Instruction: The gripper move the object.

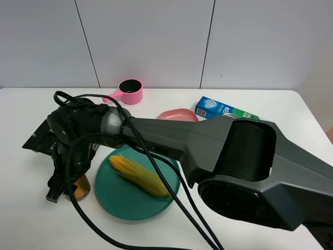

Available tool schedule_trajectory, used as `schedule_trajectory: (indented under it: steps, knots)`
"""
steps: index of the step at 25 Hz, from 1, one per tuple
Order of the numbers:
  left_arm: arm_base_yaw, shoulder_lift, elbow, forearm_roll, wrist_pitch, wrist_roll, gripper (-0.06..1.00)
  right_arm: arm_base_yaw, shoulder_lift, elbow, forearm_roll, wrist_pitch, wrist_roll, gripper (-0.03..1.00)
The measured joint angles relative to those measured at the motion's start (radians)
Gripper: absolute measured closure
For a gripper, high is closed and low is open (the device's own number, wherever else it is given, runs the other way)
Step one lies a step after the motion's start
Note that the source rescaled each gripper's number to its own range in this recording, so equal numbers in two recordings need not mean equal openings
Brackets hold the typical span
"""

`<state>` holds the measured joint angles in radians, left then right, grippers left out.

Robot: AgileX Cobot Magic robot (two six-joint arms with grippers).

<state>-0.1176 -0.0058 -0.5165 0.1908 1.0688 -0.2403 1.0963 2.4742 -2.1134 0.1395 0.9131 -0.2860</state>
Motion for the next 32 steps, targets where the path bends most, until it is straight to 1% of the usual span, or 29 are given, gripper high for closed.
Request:
schedule_trajectory:
  steps: [2,3,6,7,9,13,17,19,21,23,26,29,32]
  knots:
    - [0.000,0.000,0.000,0.000,0.000,0.000,-0.06,0.000,0.000,0.000,0.000,0.000,0.000,0.96]
    - [0.000,0.000,0.000,0.000,0.000,0.000,-0.06,0.000,0.000,0.000,0.001,0.000,0.000,0.91]
    - [0.000,0.000,0.000,0.000,0.000,0.000,-0.06,0.000,0.007,0.000,0.002,0.002,0.002,0.71]
    - [0.000,0.000,0.000,0.000,0.000,0.000,-0.06,0.000,0.007,0.000,0.002,0.002,0.003,0.67]
    - [0.000,0.000,0.000,0.000,0.000,0.000,-0.06,0.000,0.002,0.000,0.002,0.001,0.005,0.63]
    - [0.000,0.000,0.000,0.000,0.000,0.000,-0.06,0.000,-0.054,0.000,0.003,0.006,0.011,0.62]
    - [0.000,0.000,0.000,0.000,0.000,0.000,-0.06,0.000,-0.185,0.000,-0.006,0.045,0.063,0.62]
    - [0.000,0.000,0.000,0.000,0.000,0.000,-0.06,-0.002,-0.279,0.000,-0.045,0.068,0.101,0.62]
    - [0.000,0.000,0.000,0.000,0.000,0.000,-0.06,-0.014,-0.364,0.000,-0.121,0.073,0.152,0.62]
    - [0.000,0.000,0.000,0.000,0.000,0.000,-0.06,-0.050,-0.445,0.000,-0.214,0.082,0.207,0.62]
    - [0.000,0.000,0.000,0.000,0.000,0.000,-0.06,-0.141,-0.534,0.000,-0.355,0.115,0.275,0.62]
    - [0.000,0.000,0.000,0.000,0.000,0.000,-0.06,-0.258,-0.599,0.000,-0.442,0.196,0.307,0.62]
    - [0.000,0.000,0.000,0.000,0.000,0.000,-0.06,-0.383,-0.640,0.000,-0.496,0.283,0.310,0.62]
